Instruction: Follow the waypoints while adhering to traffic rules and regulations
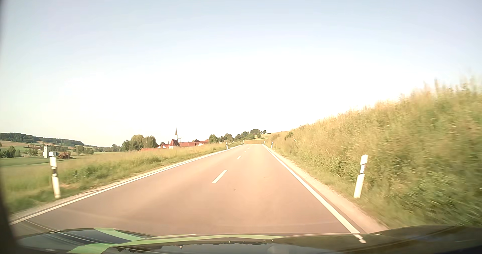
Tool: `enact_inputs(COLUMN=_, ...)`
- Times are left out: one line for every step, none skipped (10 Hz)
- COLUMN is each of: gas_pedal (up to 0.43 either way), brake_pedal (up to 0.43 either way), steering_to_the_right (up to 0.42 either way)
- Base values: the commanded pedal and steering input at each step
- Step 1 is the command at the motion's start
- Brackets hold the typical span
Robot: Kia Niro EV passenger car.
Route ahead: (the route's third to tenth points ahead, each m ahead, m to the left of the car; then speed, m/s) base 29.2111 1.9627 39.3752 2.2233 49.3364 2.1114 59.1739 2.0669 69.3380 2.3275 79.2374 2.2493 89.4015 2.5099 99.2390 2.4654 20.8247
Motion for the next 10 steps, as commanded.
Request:
enact_inputs(gas_pedal=0.197, brake_pedal=0.0, steering_to_the_right=-0.003)
enact_inputs(gas_pedal=0.197, brake_pedal=0.0, steering_to_the_right=-0.004)
enact_inputs(gas_pedal=0.197, brake_pedal=0.0, steering_to_the_right=-0.003)
enact_inputs(gas_pedal=0.197, brake_pedal=0.0, steering_to_the_right=-0.004)
enact_inputs(gas_pedal=0.197, brake_pedal=0.0, steering_to_the_right=-0.004)
enact_inputs(gas_pedal=0.197, brake_pedal=0.0, steering_to_the_right=-0.003)
enact_inputs(gas_pedal=0.15, brake_pedal=0.0, steering_to_the_right=-0.003)
enact_inputs(gas_pedal=0.13, brake_pedal=0.0, steering_to_the_right=-0.004)
enact_inputs(gas_pedal=0.098, brake_pedal=0.0, steering_to_the_right=-0.003)
enact_inputs(gas_pedal=0.098, brake_pedal=0.0, steering_to_the_right=-0.003)
